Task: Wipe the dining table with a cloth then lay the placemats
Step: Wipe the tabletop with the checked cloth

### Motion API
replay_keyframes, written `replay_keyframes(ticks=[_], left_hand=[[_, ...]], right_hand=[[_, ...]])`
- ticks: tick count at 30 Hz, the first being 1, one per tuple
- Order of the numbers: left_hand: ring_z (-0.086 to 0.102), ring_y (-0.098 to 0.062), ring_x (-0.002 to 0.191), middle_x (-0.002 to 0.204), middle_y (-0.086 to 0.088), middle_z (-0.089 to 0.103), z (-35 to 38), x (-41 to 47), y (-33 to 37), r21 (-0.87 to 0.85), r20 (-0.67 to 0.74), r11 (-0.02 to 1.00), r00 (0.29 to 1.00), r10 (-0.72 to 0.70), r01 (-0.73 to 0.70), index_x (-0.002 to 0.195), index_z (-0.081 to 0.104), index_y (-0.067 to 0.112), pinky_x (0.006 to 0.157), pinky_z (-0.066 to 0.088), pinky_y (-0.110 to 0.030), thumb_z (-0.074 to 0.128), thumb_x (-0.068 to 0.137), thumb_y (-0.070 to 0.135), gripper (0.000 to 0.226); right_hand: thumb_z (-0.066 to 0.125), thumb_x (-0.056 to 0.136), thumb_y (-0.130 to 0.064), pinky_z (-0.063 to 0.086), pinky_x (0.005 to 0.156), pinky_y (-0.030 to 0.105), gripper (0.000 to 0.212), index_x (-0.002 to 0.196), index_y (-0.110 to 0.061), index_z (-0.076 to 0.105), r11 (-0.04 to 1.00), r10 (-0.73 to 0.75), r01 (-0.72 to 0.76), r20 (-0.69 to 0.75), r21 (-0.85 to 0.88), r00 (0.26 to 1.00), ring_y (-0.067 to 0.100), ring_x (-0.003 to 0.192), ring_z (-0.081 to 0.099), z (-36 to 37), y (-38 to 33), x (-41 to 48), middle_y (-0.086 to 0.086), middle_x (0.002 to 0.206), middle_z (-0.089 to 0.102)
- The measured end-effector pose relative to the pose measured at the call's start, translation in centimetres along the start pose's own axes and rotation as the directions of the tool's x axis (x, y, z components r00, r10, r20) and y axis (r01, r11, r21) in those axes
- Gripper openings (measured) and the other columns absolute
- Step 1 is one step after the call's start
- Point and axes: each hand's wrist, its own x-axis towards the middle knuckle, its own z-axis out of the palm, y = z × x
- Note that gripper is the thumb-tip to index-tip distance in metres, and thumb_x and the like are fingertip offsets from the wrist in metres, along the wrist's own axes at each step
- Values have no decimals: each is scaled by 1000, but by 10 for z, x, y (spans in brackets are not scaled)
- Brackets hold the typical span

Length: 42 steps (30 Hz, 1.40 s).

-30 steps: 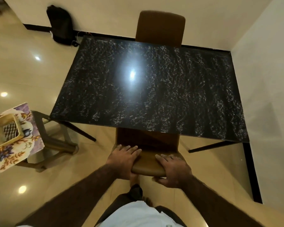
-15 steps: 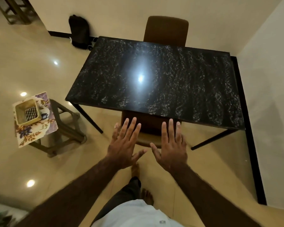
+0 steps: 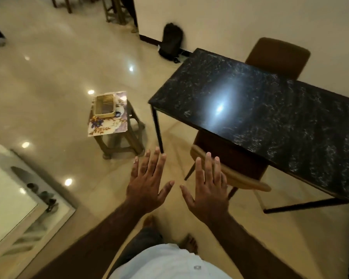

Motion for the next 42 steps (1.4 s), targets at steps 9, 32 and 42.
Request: replay_keyframes(ticks=[9,32,42], left_hand=[[-4,-30,174,188,-6,-10,-9,-98,-128,8,23,943,943,-333,333,179,7,18,137,13,-63,20,111,73,89],[-4,-28,174,188,-6,-4,-45,-164,-430,-71,18,786,789,-614,614,179,8,14,139,13,-58,25,111,74,92],[-15,-24,173,186,-4,-15,-68,-61,-571,-55,57,737,739,-671,673,179,-3,19,140,8,-55,19,109,77,93]], right_hand=[[43,105,-80,29,130,62,102,179,-15,21,954,-299,292,127,68,946,41,174,8,32,-140,27,15,188,6],[44,103,-82,32,128,62,106,180,-16,13,830,-558,544,212,126,802,41,173,11,138,-445,164,15,188,2],[45,104,-79,36,127,64,104,180,-16,13,813,-579,543,199,209,791,42,172,15,205,-543,329,15,188,8]])
